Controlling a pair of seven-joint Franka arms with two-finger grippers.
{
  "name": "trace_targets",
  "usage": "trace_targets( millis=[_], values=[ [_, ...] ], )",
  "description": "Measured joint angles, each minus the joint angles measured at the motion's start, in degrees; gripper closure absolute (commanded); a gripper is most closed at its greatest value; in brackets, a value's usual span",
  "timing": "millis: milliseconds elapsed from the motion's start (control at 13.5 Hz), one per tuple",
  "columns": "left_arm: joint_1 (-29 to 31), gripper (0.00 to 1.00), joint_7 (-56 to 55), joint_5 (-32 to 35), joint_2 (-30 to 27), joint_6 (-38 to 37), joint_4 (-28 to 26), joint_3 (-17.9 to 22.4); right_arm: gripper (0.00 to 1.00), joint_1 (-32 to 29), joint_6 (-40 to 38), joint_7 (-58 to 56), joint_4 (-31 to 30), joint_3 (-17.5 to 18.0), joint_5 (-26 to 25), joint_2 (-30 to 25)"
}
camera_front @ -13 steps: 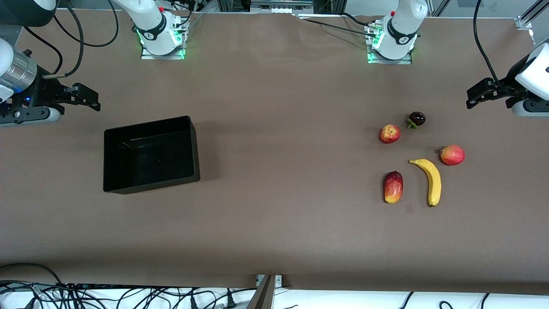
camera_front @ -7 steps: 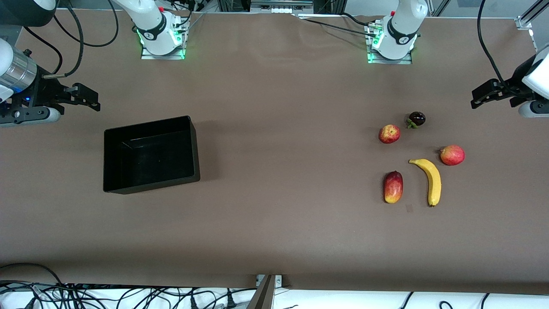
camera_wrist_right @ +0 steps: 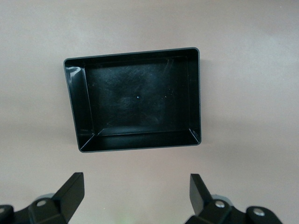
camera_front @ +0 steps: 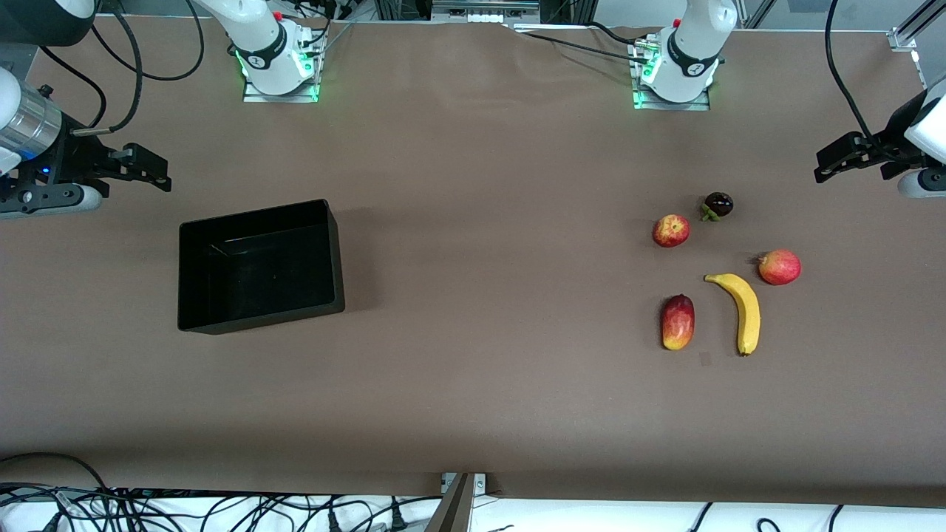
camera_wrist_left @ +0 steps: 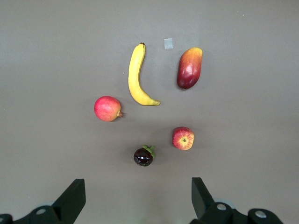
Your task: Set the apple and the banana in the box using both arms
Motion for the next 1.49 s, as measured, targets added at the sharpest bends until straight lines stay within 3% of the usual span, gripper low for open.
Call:
trace_targets(
  millis=[223, 594, 965, 1040, 1114, 1188, 1262, 1337, 1485],
  values=[
    [-0.3, 0.00, -0.6, 0.0, 0.0, 0.0, -0.3, -0.5, 0.00, -1.8, 2.0, -4.2, -0.9, -0.5, -0.3, 3.4],
    [-0.5, 0.00, -1.4, 0.0, 0.1, 0.0, -0.4, -1.2, 0.00, -3.1, 24.3, -7.8, -15.7, -5.4, -0.3, 10.5],
    [-0.5, 0.00, -1.4, 0.0, 0.3, 0.0, -0.4, -1.2, 0.00, -4.8, 35.0, -9.8, -18.9, -6.0, 1.1, 18.9],
    [-0.5, 0.00, -1.4, 0.0, 0.3, 0.0, -0.4, -1.2, 0.08, -5.3, 36.4, -11.1, -19.2, -6.0, 2.2, 20.2],
    [-0.5, 0.00, -1.4, 0.0, 0.3, 0.0, -0.4, -1.2, 0.25, -5.6, 37.9, -11.8, -19.7, -6.0, 3.0, 21.1],
    [-0.5, 0.00, -1.4, 0.0, 0.3, 0.0, -0.4, -1.2, 0.49, -5.8, 39.0, -12.2, -20.4, -6.0, 3.4, 21.7],
    [-0.5, 0.00, -1.4, 0.0, 0.3, 0.0, -0.4, -1.2, 0.81, -5.9, 39.6, -12.3, -20.9, -6.0, 3.5, 22.0],
    [-0.5, 0.00, -1.4, 0.0, 0.3, 0.0, -0.4, -1.2, 1.00, -5.9, 39.8, -12.3, -21.2, -6.0, 3.6, 22.1],
    [-0.5, 0.00, -1.4, 0.0, 0.3, 0.0, -0.4, -1.2, 1.00, -5.9, 39.8, -12.4, -21.3, -6.0, 3.7, 22.1]
  ],
)
